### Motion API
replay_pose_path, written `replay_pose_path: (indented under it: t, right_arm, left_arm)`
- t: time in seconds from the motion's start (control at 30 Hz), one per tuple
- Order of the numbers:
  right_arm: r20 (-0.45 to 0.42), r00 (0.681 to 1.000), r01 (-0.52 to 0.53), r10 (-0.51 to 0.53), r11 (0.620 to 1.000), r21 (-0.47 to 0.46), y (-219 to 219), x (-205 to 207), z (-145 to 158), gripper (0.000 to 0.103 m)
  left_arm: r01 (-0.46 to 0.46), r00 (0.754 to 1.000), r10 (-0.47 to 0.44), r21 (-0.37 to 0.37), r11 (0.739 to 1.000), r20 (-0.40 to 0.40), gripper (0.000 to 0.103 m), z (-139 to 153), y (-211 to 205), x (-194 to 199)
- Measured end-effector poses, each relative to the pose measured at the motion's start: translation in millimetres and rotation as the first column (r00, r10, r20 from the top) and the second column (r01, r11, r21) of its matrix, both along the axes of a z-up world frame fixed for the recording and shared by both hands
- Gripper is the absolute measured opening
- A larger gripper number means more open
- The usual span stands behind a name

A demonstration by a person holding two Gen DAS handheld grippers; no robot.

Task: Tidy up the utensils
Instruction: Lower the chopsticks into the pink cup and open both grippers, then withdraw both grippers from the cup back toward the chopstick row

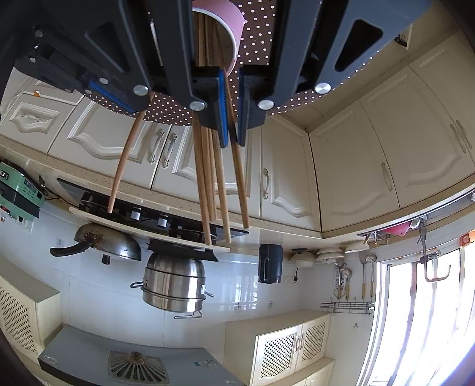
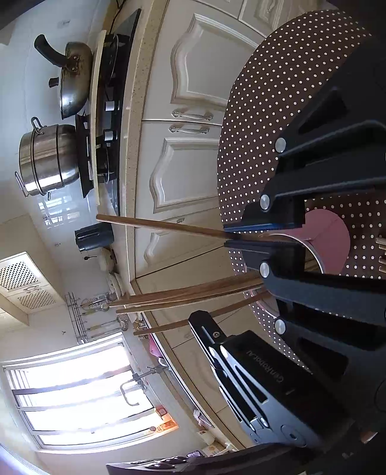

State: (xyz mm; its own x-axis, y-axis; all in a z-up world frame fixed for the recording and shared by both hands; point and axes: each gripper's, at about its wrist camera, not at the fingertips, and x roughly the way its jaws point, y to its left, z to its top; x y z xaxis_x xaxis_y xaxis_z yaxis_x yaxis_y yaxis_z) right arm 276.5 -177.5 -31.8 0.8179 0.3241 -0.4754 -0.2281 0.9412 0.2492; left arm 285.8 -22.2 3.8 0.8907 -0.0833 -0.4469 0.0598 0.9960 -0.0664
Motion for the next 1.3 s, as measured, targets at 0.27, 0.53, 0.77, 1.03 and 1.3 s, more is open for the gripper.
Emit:
replay_pose_path:
  t: [0.27, 0.53, 0.77, 1.03, 1.3]
  right_arm:
    - [-0.020, 1.000, 0.000, 0.000, 1.000, -0.002, -5, -6, -1, 0.007]
    - [0.015, 1.000, 0.005, -0.005, 0.999, 0.033, -16, -24, 11, 0.050]
    - [0.080, 0.997, 0.011, -0.014, 0.999, 0.037, -25, -44, 32, 0.059]
    - [0.147, 0.989, 0.002, -0.005, 1.000, 0.017, -30, -76, 54, 0.069]
    - [0.164, 0.986, -0.008, 0.011, 1.000, -0.015, -36, -112, 60, 0.082]
  left_arm:
    - [0.013, 1.000, -0.013, -0.004, 1.000, -0.003, 0.008, -3, 6, -9]
    - [0.016, 0.999, -0.017, 0.015, 1.000, 0.029, 0.026, 5, 5, -34]
    - [0.008, 0.997, -0.009, 0.018, 1.000, 0.074, 0.031, 24, 8, -57]
    - [0.032, 0.988, -0.040, 0.052, 0.998, 0.149, 0.045, 51, 3, -92]
    - [0.032, 0.987, -0.040, 0.052, 0.998, 0.157, 0.050, 50, 6, -137]
